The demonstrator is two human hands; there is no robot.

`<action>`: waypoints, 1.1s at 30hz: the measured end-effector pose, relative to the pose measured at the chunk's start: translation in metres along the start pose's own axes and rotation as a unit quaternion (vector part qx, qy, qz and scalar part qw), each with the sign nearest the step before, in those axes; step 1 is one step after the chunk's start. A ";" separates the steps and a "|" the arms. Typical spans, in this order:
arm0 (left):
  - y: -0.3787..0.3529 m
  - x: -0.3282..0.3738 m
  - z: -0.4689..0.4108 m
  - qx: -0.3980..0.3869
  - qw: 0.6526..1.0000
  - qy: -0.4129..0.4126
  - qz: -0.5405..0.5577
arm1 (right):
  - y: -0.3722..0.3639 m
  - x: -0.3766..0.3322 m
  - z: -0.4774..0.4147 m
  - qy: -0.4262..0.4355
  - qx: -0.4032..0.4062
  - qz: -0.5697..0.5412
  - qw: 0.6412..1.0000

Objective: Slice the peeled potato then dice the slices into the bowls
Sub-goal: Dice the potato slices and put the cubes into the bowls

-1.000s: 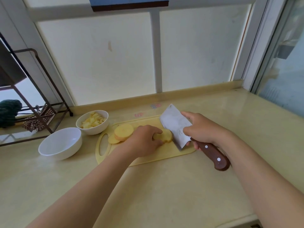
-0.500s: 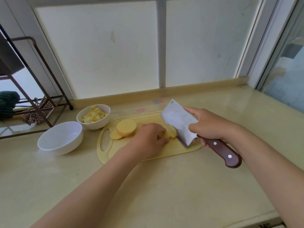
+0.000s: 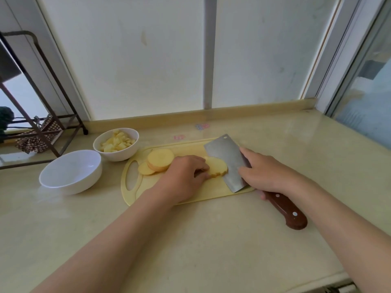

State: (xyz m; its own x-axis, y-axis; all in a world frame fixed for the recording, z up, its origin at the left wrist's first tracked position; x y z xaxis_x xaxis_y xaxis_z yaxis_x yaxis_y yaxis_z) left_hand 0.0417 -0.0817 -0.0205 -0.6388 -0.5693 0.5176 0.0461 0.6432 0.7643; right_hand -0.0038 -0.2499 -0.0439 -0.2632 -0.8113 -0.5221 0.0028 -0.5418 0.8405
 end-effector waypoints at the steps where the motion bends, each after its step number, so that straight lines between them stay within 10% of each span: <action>1: 0.001 0.000 0.000 0.005 1.000 -0.002 0.008 | -0.001 -0.002 0.001 0.003 0.002 0.012 1.000; 18: -0.004 0.019 0.005 0.042 0.995 -0.093 -0.007 | 0.000 0.002 -0.002 0.015 -0.022 -0.077 0.997; 33: -0.029 0.044 -0.008 -0.279 0.941 -0.139 -0.135 | 0.006 0.001 -0.022 0.070 -0.138 -0.077 0.985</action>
State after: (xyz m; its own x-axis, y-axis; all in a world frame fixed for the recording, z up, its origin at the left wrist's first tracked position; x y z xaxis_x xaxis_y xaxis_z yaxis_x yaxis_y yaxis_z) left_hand 0.0182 -0.1299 -0.0170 -0.8572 -0.4681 0.2149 0.1999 0.0822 0.9764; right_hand 0.0172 -0.2586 -0.0426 -0.1464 -0.7262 -0.6717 0.2394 -0.6848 0.6883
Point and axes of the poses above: each hand's wrist, its own z-axis away from the middle knuckle, its own y-axis out of the back of the hand, x = y × z, the point moved 10 cm from there along -z, towards the middle knuckle, and after that the axes turned 6 degrees about x, right-handed, at the moved point
